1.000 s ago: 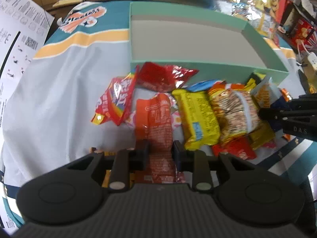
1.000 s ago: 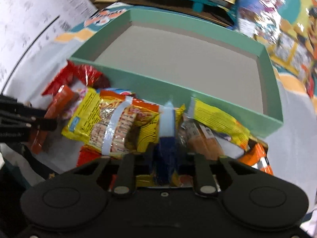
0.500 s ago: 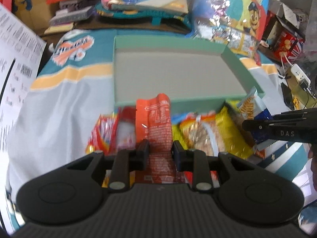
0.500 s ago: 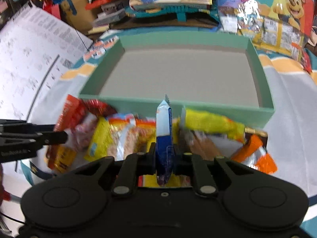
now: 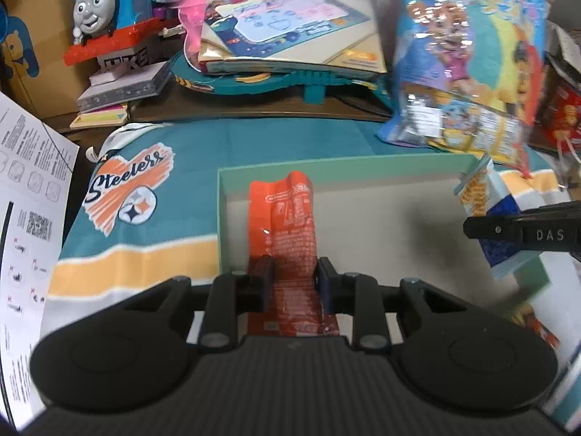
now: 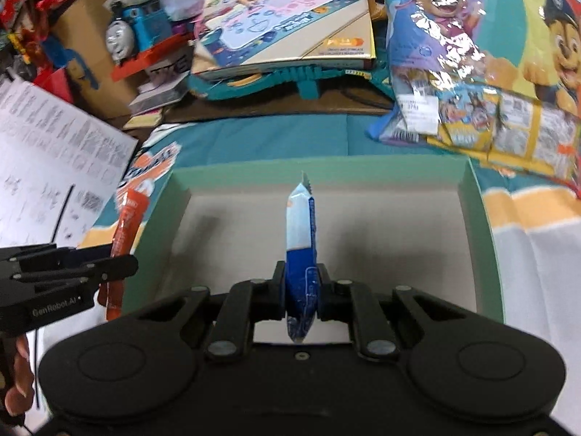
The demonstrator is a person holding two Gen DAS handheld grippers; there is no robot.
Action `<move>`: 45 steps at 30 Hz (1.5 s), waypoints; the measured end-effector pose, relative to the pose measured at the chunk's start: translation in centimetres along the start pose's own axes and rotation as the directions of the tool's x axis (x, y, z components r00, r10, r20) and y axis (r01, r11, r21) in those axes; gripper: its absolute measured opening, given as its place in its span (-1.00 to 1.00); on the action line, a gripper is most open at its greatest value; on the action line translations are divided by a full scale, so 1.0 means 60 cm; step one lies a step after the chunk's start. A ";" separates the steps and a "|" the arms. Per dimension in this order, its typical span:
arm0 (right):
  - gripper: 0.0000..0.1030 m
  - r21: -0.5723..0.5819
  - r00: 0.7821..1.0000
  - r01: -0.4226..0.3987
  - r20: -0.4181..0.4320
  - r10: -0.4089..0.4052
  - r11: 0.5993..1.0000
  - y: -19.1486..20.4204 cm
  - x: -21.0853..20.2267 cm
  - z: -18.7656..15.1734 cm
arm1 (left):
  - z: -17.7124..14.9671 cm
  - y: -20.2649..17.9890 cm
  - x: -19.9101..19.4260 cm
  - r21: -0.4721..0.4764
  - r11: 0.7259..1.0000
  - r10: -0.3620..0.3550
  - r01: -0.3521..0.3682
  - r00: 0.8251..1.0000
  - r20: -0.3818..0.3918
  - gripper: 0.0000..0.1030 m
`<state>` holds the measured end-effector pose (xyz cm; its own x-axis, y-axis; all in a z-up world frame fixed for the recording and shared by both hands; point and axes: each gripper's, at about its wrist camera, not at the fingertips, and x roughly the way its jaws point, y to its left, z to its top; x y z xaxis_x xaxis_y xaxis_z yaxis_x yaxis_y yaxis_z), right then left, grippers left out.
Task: Organize snacks
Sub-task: 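Lift both packets and lower them into the green tray, opening both grippers, then grasp the peanut packet with the left gripper while the right grasps the yellow WINSU packet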
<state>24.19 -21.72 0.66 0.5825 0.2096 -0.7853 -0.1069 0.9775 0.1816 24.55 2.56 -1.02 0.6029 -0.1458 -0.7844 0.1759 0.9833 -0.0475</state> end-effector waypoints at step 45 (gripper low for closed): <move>1.00 -0.018 0.998 0.062 -0.011 -0.063 0.998 0.040 -0.112 -0.124 | -0.139 -0.082 -0.088 0.057 0.997 0.061 -0.056 0.995 -0.078 1.00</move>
<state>14.05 -20.59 1.95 0.5790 0.1483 -0.8017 -0.0848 0.9889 0.1218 13.98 -0.59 -1.81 0.5498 -0.0769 -0.8317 0.1857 0.9821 0.0319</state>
